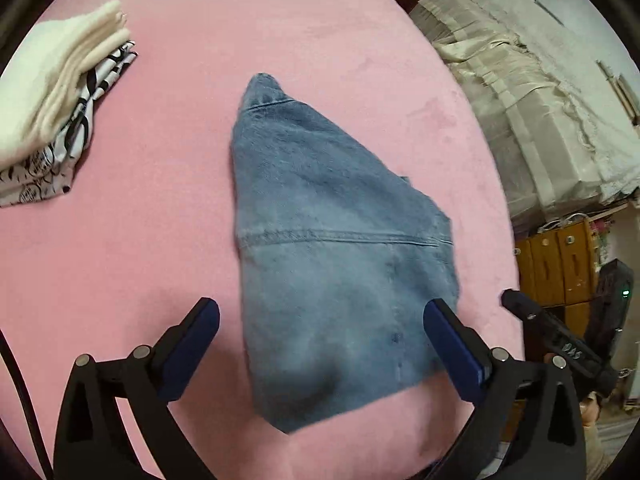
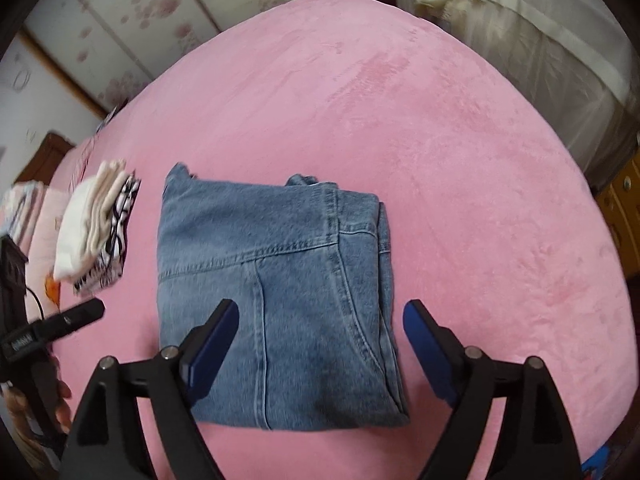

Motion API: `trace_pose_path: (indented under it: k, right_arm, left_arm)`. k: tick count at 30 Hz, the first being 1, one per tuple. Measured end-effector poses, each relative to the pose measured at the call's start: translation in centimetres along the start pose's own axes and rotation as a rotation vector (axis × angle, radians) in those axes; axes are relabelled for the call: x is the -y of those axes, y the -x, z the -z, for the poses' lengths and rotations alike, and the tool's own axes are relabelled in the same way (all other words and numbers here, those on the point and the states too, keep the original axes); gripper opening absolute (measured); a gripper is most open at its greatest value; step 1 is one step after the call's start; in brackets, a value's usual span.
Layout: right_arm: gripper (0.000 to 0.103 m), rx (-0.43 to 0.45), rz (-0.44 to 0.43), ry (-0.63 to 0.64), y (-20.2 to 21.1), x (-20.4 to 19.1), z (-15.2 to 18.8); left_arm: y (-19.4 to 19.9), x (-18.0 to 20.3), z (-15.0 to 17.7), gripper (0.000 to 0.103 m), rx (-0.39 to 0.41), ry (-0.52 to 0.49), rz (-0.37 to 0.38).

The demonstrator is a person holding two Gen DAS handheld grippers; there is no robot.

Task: Fold large clothes
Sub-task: 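Press the folded jacket bundle flat with both tools open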

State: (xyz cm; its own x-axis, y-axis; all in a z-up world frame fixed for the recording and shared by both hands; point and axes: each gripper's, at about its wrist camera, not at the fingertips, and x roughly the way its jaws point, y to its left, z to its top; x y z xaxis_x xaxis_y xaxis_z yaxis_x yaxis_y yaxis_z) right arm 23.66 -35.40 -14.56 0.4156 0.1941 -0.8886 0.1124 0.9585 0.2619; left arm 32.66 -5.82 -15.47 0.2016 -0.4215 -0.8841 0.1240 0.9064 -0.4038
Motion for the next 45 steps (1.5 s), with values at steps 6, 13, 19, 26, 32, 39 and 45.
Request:
trace_pose_path:
  k: [6,13,19,26,32,39,45]
  right_arm:
    - [0.098,0.001,0.003,0.079,0.7,-0.9,0.0]
    - [0.098,0.001,-0.04,0.162,-0.4,-0.8,0.1]
    - [0.098,-0.086,-0.107,0.132,-3.9,1.6,-0.2]
    - [0.097,-0.193,-0.216,0.1,-9.9,4.7,-0.5]
    - [0.095,-0.256,-0.292,0.06,-13.4,6.1,-0.9]
    - [0.074,-0.283,-0.528,0.05,-14.6,5.9,-1.3]
    - [0.067,-0.312,-0.559,0.058,-16.7,6.1,-1.4]
  left_arm:
    - [1.0,0.7,1.1,0.102,0.051,0.022,0.015]
    - [-0.5,0.1,1.8,0.102,0.078,0.017,-0.01]
    - [-4.4,-1.8,2.3,0.102,0.01,0.05,0.06]
    - [-8.6,-3.7,1.9,0.102,-0.048,0.053,0.154]
    - [-10.9,-4.7,1.1,0.102,-0.071,0.041,0.17]
    - [-12.6,-5.8,0.7,0.102,-0.097,0.043,0.195]
    - [-14.7,-5.8,0.5,0.102,-0.137,0.027,0.159]
